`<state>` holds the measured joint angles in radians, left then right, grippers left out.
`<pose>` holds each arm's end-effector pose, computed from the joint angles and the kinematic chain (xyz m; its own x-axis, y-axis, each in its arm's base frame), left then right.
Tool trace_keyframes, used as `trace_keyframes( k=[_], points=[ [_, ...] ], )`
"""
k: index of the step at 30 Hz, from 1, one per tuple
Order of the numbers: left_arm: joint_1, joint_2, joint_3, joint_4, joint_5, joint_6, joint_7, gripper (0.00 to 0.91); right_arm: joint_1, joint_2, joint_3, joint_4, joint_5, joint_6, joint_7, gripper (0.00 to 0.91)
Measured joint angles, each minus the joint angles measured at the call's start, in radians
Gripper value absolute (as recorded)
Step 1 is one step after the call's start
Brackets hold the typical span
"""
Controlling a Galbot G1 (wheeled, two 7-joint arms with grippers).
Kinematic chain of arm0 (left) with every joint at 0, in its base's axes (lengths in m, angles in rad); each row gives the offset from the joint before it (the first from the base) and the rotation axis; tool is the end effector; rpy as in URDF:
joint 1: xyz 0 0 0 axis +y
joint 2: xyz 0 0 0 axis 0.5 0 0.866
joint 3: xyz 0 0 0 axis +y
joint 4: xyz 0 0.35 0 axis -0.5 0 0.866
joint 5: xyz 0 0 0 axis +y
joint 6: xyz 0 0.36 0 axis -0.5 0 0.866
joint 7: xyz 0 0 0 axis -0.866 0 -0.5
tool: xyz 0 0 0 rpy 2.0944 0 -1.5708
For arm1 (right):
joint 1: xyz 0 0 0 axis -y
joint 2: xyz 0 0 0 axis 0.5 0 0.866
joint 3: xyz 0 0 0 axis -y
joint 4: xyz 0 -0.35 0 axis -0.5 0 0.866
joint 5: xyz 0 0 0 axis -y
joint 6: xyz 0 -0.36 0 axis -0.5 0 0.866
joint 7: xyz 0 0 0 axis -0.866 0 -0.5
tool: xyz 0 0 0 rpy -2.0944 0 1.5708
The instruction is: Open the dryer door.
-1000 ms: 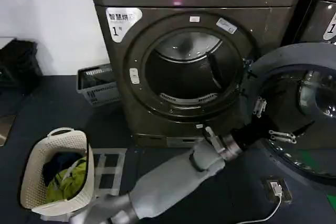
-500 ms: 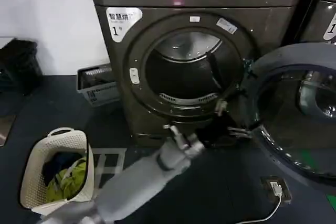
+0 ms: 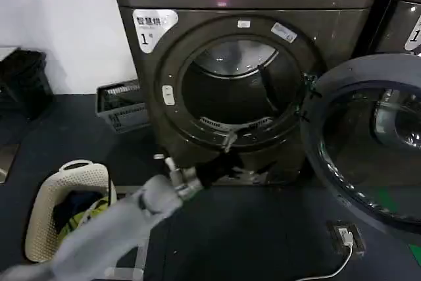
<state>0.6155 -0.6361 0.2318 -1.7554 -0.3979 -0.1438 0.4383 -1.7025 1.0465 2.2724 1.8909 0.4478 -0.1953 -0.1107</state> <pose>0.3862 0.0843 -0.2227 -0.5002 0.8419 0.2024 0.7935 0.3521 0.4963 -0.0703 -0.4096 0.0079 -0.4058 0.7566 -0.5127 0.9079 0.2689 -0.3217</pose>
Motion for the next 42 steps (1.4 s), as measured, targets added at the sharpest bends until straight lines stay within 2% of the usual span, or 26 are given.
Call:
trace_keyframes(
  k=[4, 8, 17, 22, 31, 38, 42],
  points=[
    [0.019, 0.086, -0.051, 0.000, 0.031, 0.088, 0.038, 0.907, -0.001, -0.001, 0.006, -0.008, 0.000, 0.002, -0.001, 0.907],
    [0.028, 0.162, -0.091, 0.001, 0.050, 0.139, 0.090, 0.907, -0.004, -0.010, 0.016, -0.019, 0.000, 0.003, -0.003, 0.907],
    [0.021, 0.284, -0.172, 0.078, 0.174, 0.149, 0.250, 0.907, -0.003, -0.011, 0.017, -0.025, -0.015, 0.012, -0.006, 0.907],
    [0.025, 0.324, -0.207, 0.133, 0.270, 0.101, 0.358, 0.907, 0.000, -0.008, 0.014, -0.031, -0.016, 0.016, -0.002, 0.907],
    [0.022, 0.358, -0.230, 0.240, 0.337, 0.030, 0.472, 0.907, 0.012, -0.008, -0.005, -0.033, -0.037, 0.020, -0.004, 0.907],
    [-0.002, 0.363, -0.236, 0.318, 0.383, -0.018, 0.523, 0.907, 0.022, -0.009, -0.019, -0.037, -0.050, 0.025, -0.005, 0.907],
    [-0.003, 0.366, -0.239, 0.355, 0.412, -0.031, 0.519, 0.907, 0.023, -0.009, -0.022, -0.037, -0.053, 0.025, -0.006, 0.907]
  ],
)
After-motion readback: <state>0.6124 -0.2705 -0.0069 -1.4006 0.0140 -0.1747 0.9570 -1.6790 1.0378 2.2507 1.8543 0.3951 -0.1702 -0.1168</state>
